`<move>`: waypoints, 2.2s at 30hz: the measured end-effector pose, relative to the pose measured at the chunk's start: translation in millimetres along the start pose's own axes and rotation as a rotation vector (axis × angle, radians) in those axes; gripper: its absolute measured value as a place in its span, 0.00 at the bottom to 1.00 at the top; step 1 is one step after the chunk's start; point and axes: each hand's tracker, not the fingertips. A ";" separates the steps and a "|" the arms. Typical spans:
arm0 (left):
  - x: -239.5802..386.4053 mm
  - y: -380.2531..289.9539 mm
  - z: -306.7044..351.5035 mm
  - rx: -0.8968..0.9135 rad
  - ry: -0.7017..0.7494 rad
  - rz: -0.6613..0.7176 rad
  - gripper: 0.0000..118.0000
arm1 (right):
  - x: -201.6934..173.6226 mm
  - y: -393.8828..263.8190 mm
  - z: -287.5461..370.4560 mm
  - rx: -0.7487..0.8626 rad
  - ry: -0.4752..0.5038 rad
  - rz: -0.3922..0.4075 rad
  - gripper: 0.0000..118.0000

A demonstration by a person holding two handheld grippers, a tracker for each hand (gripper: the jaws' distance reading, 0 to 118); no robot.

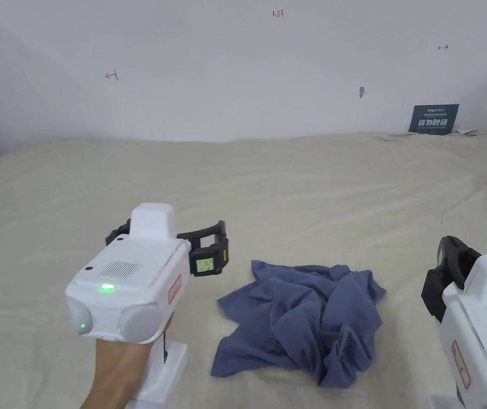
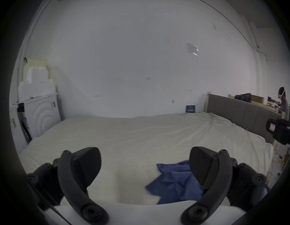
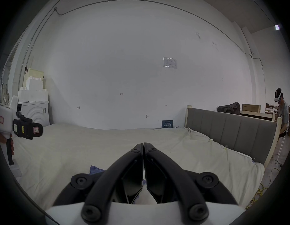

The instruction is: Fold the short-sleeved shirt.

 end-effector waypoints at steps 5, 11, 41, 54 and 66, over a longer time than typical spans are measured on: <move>-19.5 -20.5 19.9 0.070 0.070 -0.008 0.68 | -7.2 -2.4 -1.4 0.003 0.018 -0.003 0.00; -33.5 -40.0 36.2 0.110 0.121 0.016 0.15 | -12.6 -5.8 -0.3 -0.003 0.027 -0.006 0.00; -30.8 -43.3 34.0 0.064 0.115 0.007 0.00 | -16.1 -6.7 2.3 -0.003 0.039 -0.009 0.00; -2.7 -66.2 -43.9 -0.520 -0.112 0.068 0.00 | -11.7 -18.4 -11.7 -0.035 0.037 -0.018 0.00; 15.7 -139.0 -93.9 -0.832 -0.181 0.143 0.20 | -3.7 -37.7 -22.2 -0.095 0.022 -0.018 0.00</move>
